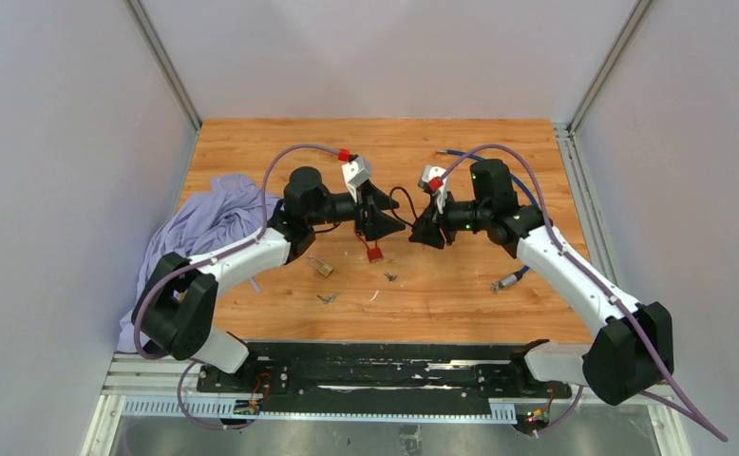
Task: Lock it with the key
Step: Lock the lock.
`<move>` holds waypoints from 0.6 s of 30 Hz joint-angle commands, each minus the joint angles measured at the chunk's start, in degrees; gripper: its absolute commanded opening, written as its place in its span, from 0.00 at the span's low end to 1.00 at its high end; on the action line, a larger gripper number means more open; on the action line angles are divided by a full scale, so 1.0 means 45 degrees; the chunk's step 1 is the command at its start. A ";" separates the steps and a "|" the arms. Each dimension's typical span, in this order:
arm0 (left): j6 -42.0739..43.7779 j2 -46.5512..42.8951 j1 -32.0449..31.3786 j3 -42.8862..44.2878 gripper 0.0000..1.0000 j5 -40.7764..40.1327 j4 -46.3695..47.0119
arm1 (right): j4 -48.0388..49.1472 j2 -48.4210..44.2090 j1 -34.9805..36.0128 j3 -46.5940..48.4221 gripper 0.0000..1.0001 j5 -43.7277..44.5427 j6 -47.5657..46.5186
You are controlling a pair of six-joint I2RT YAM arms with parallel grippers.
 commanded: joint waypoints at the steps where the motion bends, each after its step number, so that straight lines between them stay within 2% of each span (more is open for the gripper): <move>1: 0.0121 -0.0231 0.0052 -0.0022 0.67 -0.0671 -0.0573 | 0.0356 0.0196 -0.0236 0.1053 0.01 0.0916 0.0846; 10: -0.1996 -0.0258 0.0052 0.0511 0.57 -0.1180 -0.0612 | 0.0584 0.0872 0.0139 0.1697 0.01 0.3211 0.2018; 13: -0.3017 -0.0245 0.0052 0.0851 0.51 -0.1460 -0.0664 | 0.0774 0.0913 0.0368 0.1619 0.01 0.3388 0.2112; 18: -0.4006 -0.0080 0.0033 0.1392 0.49 -0.1744 -0.1138 | 0.0770 0.1044 0.0565 0.1717 0.01 0.3467 0.2330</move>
